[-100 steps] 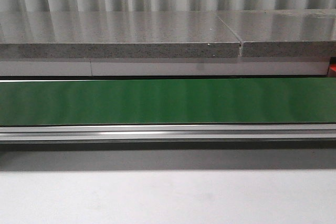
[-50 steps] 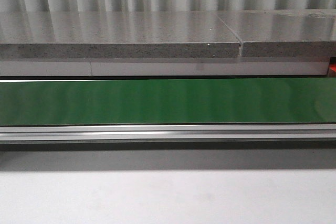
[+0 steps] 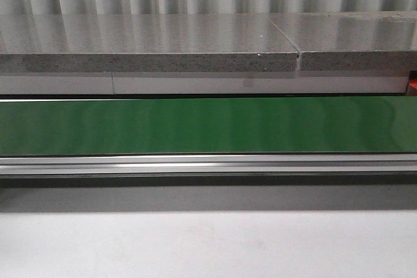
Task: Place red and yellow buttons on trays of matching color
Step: 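Grasp another yellow-capped button from the pile with the left gripper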
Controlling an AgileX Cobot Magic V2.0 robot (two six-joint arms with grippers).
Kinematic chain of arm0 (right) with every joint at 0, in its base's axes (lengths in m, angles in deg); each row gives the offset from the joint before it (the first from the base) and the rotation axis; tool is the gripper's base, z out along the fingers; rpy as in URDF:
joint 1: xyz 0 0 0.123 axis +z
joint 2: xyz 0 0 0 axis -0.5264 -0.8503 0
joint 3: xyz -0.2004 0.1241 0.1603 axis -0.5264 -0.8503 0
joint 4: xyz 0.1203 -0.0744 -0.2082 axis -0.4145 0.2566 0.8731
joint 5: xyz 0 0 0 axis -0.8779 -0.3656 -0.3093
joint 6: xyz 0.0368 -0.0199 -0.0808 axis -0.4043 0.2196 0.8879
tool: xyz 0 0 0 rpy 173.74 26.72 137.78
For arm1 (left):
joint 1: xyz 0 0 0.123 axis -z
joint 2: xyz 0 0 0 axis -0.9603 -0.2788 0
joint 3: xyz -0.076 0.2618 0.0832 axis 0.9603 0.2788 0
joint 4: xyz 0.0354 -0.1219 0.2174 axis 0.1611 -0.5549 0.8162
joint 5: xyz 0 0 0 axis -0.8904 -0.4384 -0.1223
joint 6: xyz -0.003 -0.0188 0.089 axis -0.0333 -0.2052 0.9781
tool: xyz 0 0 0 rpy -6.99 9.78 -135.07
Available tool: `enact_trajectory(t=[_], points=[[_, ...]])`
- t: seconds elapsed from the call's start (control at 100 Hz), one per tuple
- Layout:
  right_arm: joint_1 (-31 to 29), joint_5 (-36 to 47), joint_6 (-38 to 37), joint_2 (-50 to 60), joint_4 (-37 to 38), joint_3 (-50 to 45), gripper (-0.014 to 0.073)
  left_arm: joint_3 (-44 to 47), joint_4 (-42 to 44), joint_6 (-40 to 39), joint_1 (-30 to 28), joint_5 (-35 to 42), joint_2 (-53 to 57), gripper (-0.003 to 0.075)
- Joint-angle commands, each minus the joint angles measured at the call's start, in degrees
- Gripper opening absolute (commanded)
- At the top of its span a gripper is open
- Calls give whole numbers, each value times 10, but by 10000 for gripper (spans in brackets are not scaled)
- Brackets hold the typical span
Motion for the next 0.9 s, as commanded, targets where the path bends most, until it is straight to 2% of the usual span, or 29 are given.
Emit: enact_trajectory(t=[0.0, 0.39, 0.55, 0.89], points=[[-1, 35, 7, -4, -3, 12, -50, -40, -2, 2, -24, -6, -24, 597], [-1, 35, 7, -4, -3, 12, -50, -181, -5, 21, -142, -148, -182, 597], [-1, 35, 7, -4, -3, 12, -50, -235, -5, 21, -182, -178, -248, 597], [-1, 35, 7, -4, -3, 12, -50, -348, -6, 33, -206, -220, -378, 597]])
